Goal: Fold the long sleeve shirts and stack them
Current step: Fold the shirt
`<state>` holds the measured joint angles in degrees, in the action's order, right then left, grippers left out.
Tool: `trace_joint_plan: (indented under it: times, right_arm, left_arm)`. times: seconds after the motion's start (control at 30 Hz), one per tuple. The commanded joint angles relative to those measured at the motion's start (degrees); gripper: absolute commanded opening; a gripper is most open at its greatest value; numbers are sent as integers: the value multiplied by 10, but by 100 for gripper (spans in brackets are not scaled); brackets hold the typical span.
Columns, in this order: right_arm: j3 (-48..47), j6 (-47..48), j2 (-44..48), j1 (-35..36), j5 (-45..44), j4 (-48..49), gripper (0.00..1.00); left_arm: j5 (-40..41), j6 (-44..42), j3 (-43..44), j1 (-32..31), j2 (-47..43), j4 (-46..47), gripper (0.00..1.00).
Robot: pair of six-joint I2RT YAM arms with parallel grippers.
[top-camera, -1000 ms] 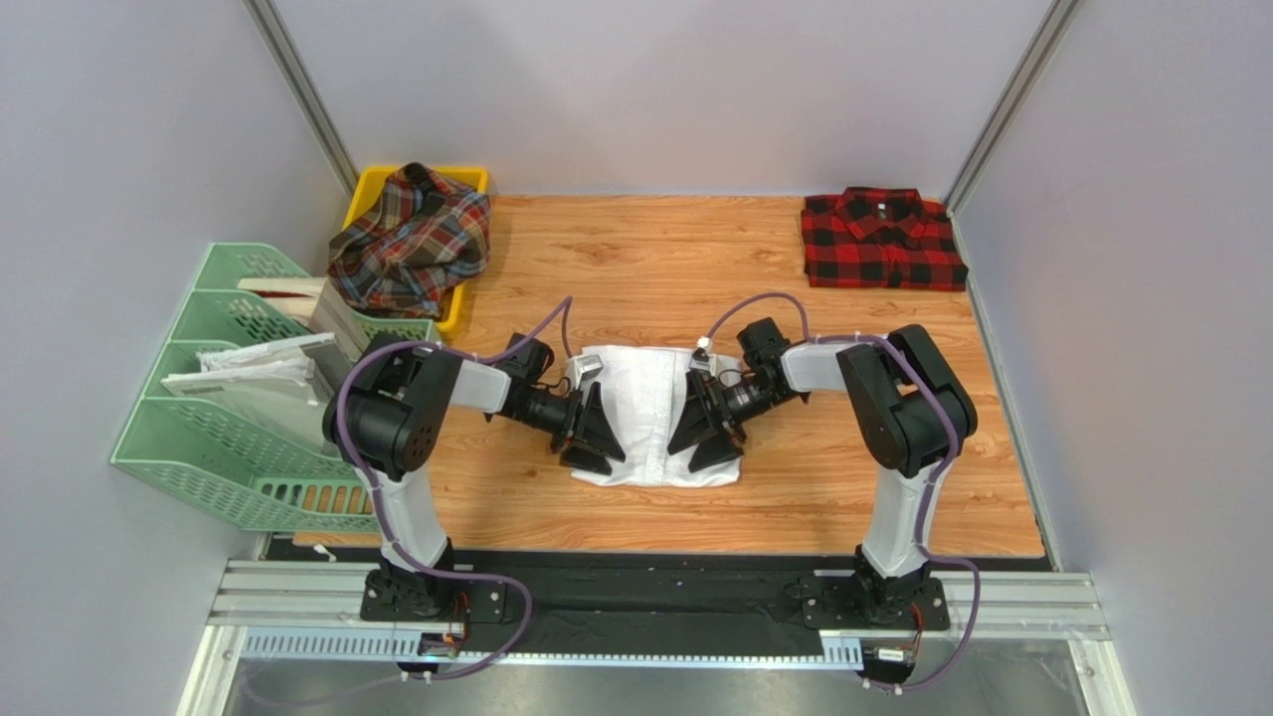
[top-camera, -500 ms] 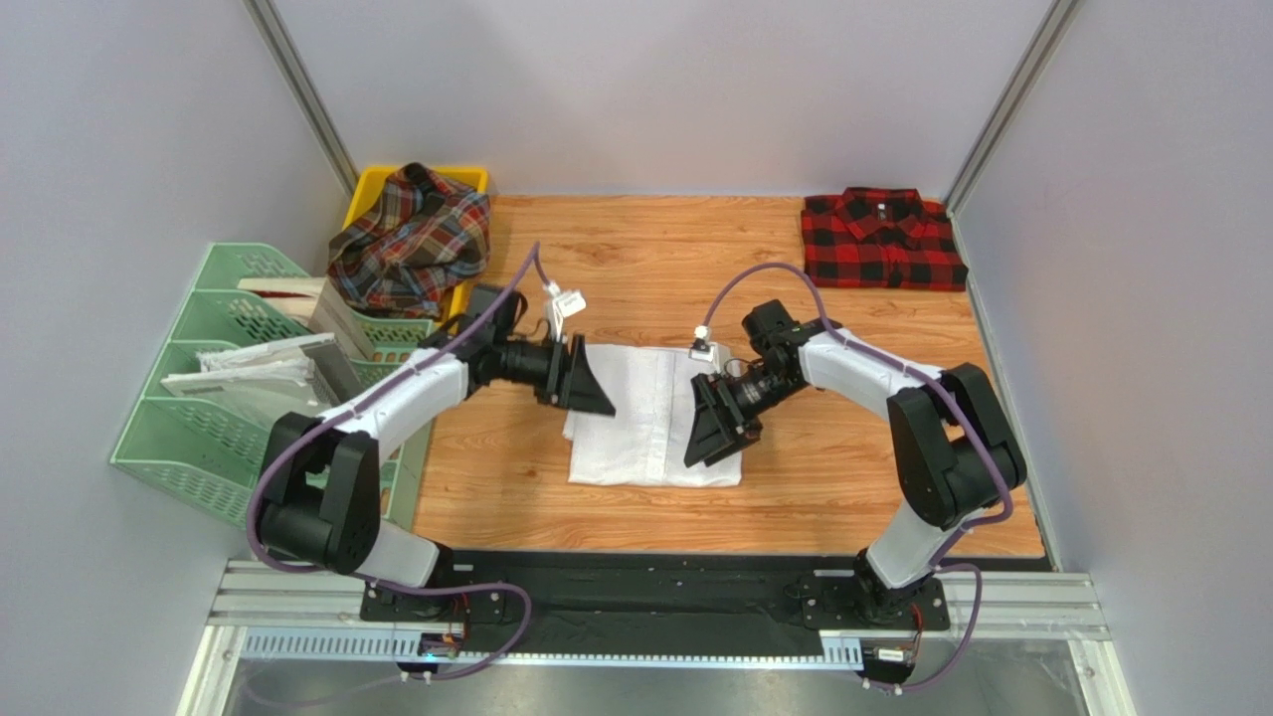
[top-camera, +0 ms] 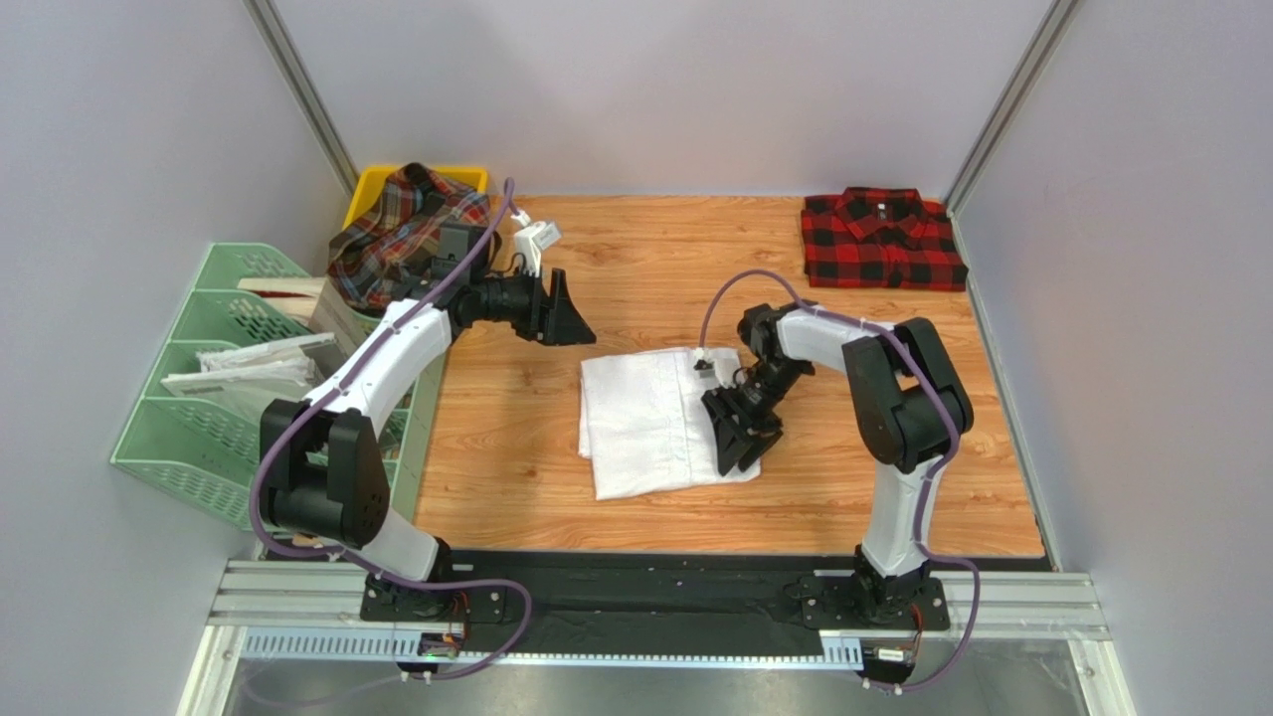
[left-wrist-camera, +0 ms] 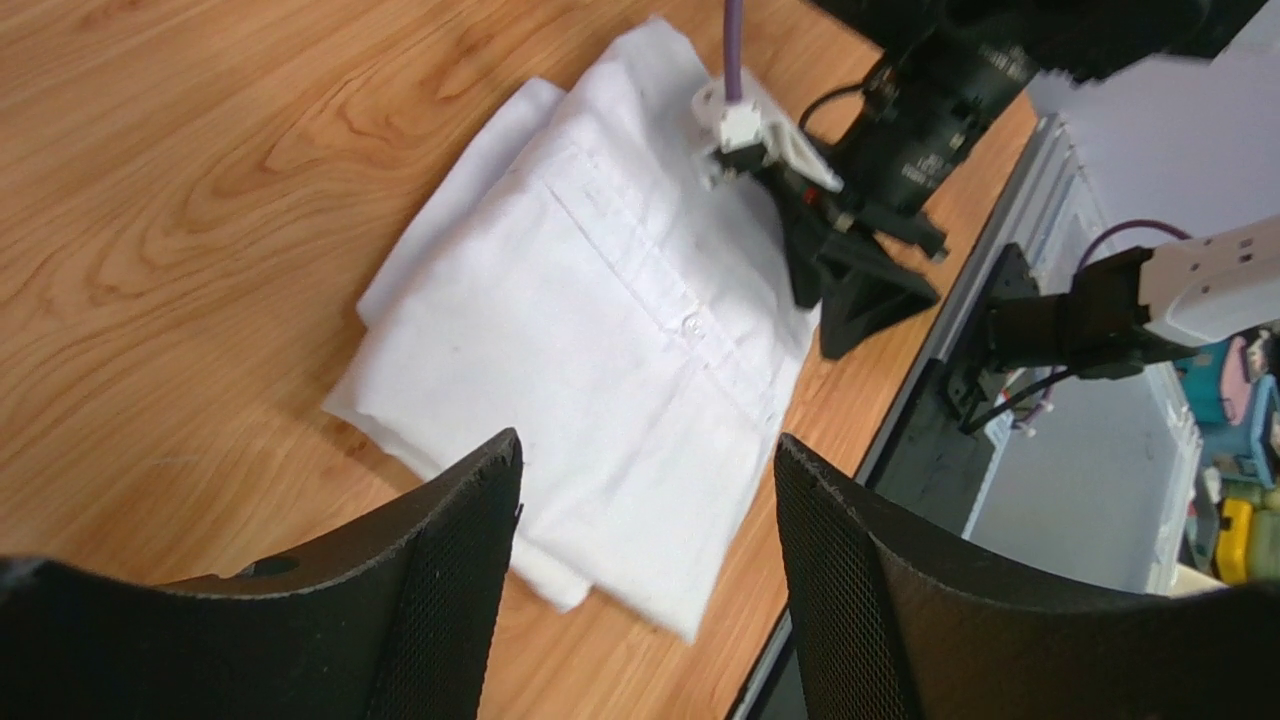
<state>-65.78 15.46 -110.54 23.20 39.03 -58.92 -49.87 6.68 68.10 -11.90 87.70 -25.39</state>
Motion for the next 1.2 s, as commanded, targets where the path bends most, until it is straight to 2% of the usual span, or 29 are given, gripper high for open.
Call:
trace_joint_plan:
  times: [0.0,0.07,0.1,0.2,0.23,0.3,0.33,0.53,0.73,0.9,1.0,1.07,1.17]
  right_arm:
    - [-111,96,-46,-62,-231,14,56]
    - [-165,106,-50,-67,-269,32,56]
    - [-222,106,-49,-66,-255,28,58]
    - [-306,63,-42,-49,-216,14,68]
    - [-318,52,-41,-40,-214,12,75]
    - [-326,24,-33,-8,-216,22,81]
    - [-322,19,-33,2,-221,30,85]
    - [-294,42,-76,76,-257,103,89]
    - [-270,115,-114,125,-220,108,90]
    - [-172,215,-60,157,-117,99,89]
    - [-122,271,-2,156,-50,99,88]
    - [-99,281,31,156,-36,120,88]
    - [-94,238,72,154,-52,132,89]
  left_arm:
    - [53,-52,7,13,-20,-35,69]
    - [57,-61,5,18,-20,-46,69]
    - [65,-63,2,21,-20,-49,69]
    - [78,-80,-12,22,-30,-49,69]
    - [80,-83,-16,22,-34,-49,70]
    - [91,-87,-21,22,-32,-46,70]
    - [93,-86,-23,22,-31,-46,71]
    - [87,-69,-22,32,0,-52,73]
    - [48,-33,-53,61,2,-55,72]
    - [19,-22,-123,65,-6,-49,70]
    - [-17,25,-166,65,23,7,66]
    - [-32,68,-173,60,47,57,65]
    - [-42,98,-174,44,94,107,65]
